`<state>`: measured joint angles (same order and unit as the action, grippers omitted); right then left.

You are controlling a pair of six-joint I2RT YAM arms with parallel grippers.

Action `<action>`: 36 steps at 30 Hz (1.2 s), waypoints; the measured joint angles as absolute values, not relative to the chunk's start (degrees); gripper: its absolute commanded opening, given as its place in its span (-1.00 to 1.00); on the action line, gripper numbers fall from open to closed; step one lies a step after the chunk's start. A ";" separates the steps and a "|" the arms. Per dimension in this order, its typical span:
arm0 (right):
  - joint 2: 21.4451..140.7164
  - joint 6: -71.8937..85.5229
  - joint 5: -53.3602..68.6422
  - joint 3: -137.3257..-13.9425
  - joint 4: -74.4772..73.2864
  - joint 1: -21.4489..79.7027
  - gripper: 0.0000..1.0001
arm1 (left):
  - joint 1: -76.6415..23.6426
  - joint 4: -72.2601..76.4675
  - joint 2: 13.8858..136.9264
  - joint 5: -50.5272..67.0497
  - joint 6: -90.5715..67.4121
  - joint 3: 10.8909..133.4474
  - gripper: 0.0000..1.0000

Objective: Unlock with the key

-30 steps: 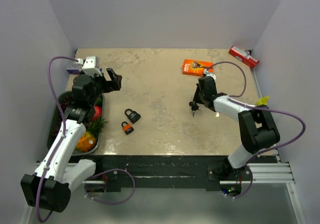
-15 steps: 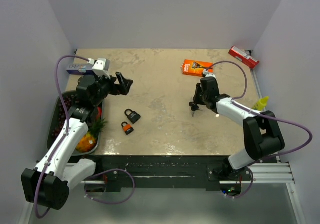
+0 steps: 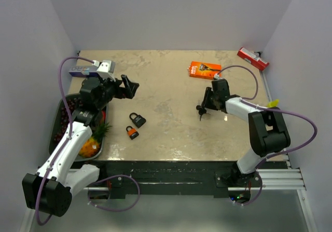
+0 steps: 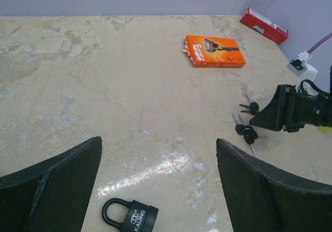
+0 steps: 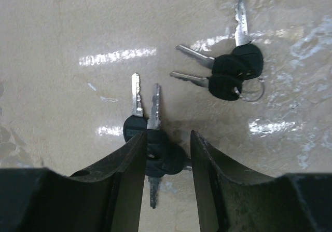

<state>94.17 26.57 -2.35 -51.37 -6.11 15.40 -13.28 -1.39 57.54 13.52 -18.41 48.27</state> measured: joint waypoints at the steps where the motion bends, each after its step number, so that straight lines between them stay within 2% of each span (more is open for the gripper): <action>1: 94.17 26.68 -1.96 -51.35 -5.93 14.72 -0.14 | -13.30 -1.39 57.54 13.52 -18.41 48.27 0.90; 11: 94.24 27.59 0.27 -51.07 -5.06 13.98 -0.02 | -13.32 -1.41 57.54 13.45 -18.41 48.29 0.90; 20: 94.89 29.15 1.48 -50.13 -4.05 13.98 0.01 | -13.32 -1.41 57.56 13.23 -18.41 48.27 0.90; 36: 96.18 31.14 5.43 -49.12 -1.52 13.98 -0.15 | -13.58 -1.43 57.56 12.10 -18.41 48.27 0.90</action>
